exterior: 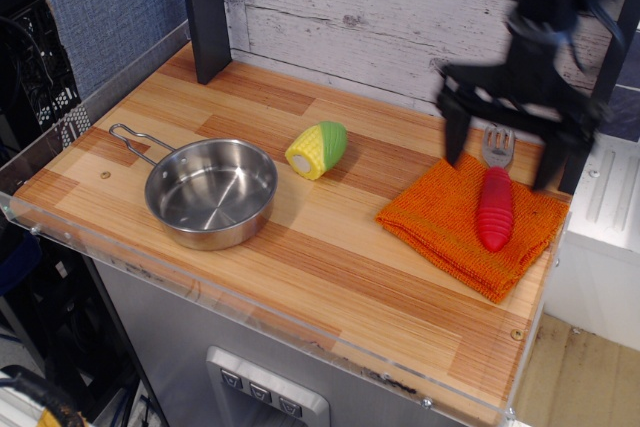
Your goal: Pick up fork and place between pot and cloth.
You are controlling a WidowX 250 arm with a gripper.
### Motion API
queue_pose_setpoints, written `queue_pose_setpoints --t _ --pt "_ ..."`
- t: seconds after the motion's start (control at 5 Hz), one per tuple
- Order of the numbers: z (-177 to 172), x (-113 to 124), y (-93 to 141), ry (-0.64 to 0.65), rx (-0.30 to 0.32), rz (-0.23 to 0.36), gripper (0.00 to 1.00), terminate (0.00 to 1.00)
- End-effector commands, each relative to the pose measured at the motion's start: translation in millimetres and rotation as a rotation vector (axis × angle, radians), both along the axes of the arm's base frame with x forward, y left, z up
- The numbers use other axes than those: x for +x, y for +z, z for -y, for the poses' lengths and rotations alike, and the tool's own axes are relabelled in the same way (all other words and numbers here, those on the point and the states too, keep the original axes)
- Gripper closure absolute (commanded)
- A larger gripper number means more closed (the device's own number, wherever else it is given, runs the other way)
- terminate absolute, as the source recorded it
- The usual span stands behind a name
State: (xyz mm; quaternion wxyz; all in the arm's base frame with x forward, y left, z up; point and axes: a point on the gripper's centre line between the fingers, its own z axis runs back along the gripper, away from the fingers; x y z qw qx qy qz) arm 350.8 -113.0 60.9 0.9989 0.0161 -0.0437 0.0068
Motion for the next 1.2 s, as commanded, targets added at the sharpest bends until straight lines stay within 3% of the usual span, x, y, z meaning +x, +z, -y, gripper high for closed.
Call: queue_pose_setpoints --t 0.0,0.4,1.0 --pt "11 -2 2 -0.197 -0.096 0.236 0.0 0.0" --pt "6 5 8 -0.151 -0.096 0.24 0.0 0.0" --pt "8 10 -16 -0.131 -0.074 0.17 0.0 0.0"
